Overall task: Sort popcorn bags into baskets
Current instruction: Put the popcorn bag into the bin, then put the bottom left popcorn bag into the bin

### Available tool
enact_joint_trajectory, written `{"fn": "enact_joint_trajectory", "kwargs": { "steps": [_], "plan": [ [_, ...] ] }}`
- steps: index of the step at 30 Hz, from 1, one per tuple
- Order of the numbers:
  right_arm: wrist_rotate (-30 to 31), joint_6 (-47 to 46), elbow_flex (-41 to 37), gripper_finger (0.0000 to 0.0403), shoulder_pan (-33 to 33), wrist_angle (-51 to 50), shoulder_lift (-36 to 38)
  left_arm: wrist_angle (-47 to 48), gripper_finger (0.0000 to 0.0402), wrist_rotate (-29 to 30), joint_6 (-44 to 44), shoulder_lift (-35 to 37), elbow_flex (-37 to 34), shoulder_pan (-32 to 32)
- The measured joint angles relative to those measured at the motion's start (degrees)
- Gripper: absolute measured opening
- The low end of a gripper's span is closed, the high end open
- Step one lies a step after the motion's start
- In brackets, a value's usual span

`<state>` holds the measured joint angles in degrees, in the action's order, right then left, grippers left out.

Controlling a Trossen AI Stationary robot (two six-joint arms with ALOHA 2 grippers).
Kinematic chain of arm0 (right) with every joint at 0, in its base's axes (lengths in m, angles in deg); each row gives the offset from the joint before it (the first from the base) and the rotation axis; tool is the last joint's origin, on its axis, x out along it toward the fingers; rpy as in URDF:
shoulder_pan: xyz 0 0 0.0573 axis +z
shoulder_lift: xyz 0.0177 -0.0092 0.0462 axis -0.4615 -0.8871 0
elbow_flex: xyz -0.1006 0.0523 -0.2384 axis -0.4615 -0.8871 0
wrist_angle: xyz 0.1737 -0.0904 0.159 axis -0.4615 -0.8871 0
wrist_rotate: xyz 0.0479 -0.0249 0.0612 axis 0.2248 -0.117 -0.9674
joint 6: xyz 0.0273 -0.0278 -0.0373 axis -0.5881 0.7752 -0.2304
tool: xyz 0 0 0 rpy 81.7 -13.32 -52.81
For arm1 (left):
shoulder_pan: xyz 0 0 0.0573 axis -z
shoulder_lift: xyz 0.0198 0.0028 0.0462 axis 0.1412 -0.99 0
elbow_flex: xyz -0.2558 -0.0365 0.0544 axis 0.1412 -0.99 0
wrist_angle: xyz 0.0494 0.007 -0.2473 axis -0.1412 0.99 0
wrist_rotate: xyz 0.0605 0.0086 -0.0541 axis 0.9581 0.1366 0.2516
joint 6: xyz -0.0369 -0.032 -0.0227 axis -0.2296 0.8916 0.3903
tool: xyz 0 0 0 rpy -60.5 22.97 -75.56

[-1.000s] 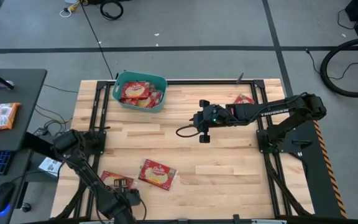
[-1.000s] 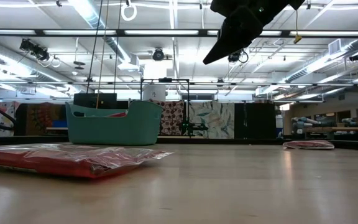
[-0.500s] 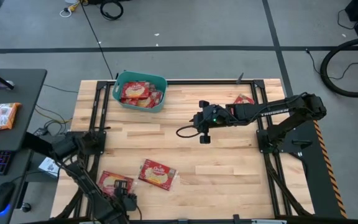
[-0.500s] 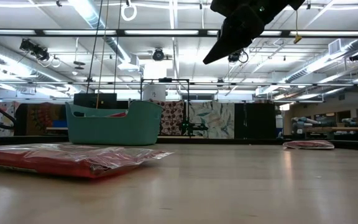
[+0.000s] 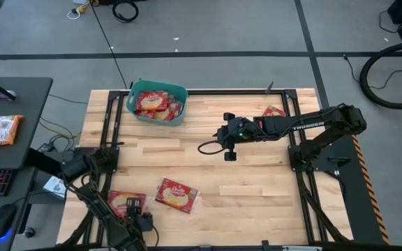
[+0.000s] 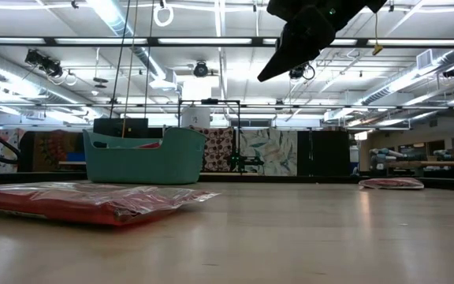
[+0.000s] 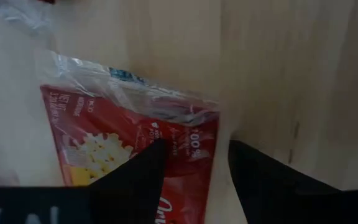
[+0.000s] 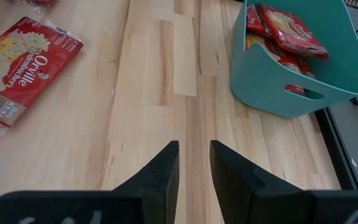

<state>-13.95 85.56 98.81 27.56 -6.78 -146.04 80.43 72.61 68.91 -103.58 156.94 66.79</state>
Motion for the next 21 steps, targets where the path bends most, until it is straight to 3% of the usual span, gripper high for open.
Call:
{"fn": "enact_joint_trajectory", "kwargs": {
  "steps": [14, 21],
  "plan": [
    [0.00, -0.85, 0.00, 0.0096, 0.00, -0.22, 0.00, 6.08, 0.0018, -2.14, 6.15, 1.34, 1.40, -0.07],
    [0.02, -1.48, 0.00, 0.0096, 0.67, -0.71, 0.00, 10.93, 0.0005, -1.31, 11.99, 8.19, 1.49, -0.07]
  ]
}}
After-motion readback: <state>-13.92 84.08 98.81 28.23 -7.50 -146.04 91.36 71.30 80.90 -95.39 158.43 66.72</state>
